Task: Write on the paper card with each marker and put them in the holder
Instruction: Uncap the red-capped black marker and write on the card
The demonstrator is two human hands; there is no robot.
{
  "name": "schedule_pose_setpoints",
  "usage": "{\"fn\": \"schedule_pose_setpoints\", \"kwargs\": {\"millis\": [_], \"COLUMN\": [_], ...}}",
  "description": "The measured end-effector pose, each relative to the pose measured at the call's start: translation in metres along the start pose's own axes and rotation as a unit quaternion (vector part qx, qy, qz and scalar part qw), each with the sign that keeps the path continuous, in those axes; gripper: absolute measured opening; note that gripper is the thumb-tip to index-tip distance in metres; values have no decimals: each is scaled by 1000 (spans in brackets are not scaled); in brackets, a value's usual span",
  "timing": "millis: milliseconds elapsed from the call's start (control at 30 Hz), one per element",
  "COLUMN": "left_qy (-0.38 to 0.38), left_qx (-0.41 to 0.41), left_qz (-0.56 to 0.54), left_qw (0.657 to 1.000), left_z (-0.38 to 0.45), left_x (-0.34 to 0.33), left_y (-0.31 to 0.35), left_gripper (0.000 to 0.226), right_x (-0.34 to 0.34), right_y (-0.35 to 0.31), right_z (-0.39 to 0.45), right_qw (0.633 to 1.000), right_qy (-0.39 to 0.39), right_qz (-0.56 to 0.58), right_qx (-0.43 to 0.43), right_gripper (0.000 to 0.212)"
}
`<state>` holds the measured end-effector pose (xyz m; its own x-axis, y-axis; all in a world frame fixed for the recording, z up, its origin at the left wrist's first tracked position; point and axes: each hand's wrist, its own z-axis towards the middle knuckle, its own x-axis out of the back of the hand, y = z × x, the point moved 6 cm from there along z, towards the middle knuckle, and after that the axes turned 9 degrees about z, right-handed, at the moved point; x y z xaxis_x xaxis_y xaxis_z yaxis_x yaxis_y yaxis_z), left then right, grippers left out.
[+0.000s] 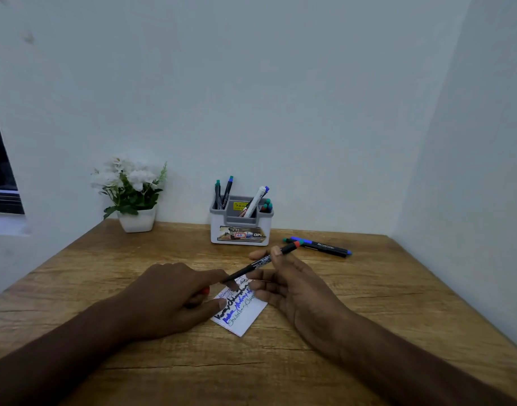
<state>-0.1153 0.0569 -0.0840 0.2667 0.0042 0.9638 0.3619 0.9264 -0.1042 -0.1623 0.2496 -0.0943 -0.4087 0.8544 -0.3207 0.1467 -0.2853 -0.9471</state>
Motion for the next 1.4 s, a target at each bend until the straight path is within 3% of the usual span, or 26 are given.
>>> {"fn": "schedule_pose_setpoints", "kwargs": {"millis": [100, 200, 267, 367, 567, 733, 1400], "left_qy": [-9, -6, -4, -5, 0, -4, -19], "left_qx": [-10, -7, 1, 6, 7, 10, 22], "left_qz": [2, 5, 2, -9, -8, 3, -4], "left_qw": [1000, 1000, 1000, 1000, 1000, 1000, 1000], "left_z": [2, 4, 3, 4, 2, 3, 1], "left_x": [0, 0, -1, -2, -3, -3, 0], "left_y": [2, 2, 1, 0, -2, -2, -1], "left_gripper": [41, 45, 44, 43, 52, 52, 54], "right_x": [9, 14, 14, 11, -2, -7, -10], "right_y": [1, -3, -6, -7, -5, -8, -5], "right_z": [4, 3, 1, -4, -13, -20, -19], "right_qw": [997, 998, 999, 982, 969, 930, 915], "right_qy": [35, 36, 20, 18, -27, -23, -36], "right_qz": [65, 50, -20, -174, -237, -351, -384], "right_qx": [17, 27, 43, 68, 63, 107, 118], "right_gripper": [42, 23, 13, 19, 10, 14, 18]}}
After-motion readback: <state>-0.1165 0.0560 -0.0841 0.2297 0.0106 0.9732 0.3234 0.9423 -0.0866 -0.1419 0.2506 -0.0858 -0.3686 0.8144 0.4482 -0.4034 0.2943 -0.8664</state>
